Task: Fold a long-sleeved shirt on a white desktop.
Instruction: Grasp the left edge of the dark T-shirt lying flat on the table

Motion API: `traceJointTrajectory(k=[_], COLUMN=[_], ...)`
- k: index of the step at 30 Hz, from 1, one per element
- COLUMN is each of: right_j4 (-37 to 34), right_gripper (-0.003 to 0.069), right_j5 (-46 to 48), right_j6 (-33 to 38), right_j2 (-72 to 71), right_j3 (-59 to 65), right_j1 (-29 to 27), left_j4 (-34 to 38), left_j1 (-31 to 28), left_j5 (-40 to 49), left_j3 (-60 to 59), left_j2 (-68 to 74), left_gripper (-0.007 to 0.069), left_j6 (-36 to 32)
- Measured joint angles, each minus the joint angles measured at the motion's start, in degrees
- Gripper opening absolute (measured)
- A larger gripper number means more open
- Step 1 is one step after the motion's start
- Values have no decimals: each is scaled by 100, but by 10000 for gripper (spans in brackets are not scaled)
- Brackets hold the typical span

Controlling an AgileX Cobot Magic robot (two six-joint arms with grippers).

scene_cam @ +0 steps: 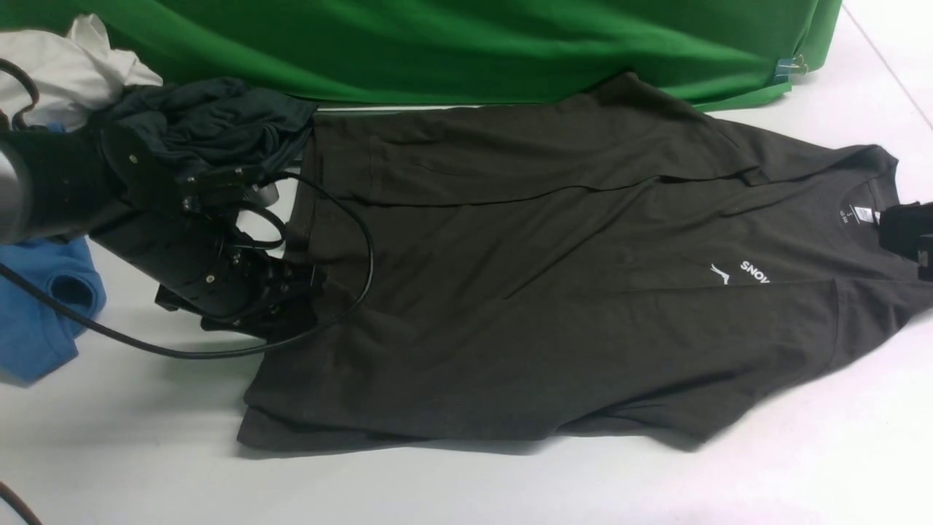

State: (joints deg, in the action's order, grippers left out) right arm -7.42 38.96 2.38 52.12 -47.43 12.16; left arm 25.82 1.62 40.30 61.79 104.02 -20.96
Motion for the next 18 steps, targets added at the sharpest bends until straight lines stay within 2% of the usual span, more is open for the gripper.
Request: traceJointTrajectory(k=[2, 3, 4, 13, 18], right_j4=[0, 0, 0, 0, 0], right_gripper=[240, 240, 240, 240, 240], right_j5=[0, 0, 0, -15, -46], right_j6=[0, 0, 0, 38, 76], right_j2=[0, 0, 0, 0, 0], right_j3=[0, 0, 0, 0, 0], right_j1=[0, 0, 0, 0, 0], left_j4=[-21, -21, -21, -2, 102], left_j1=[0, 0, 0, 0, 0], left_j5=[53, 64, 117, 250, 280], left_j3=[5, 5, 5, 11, 47], left_j2=[0, 0, 0, -151, -717], left_gripper=[107, 97, 52, 44, 44], left_j6=[0, 0, 0, -2, -20])
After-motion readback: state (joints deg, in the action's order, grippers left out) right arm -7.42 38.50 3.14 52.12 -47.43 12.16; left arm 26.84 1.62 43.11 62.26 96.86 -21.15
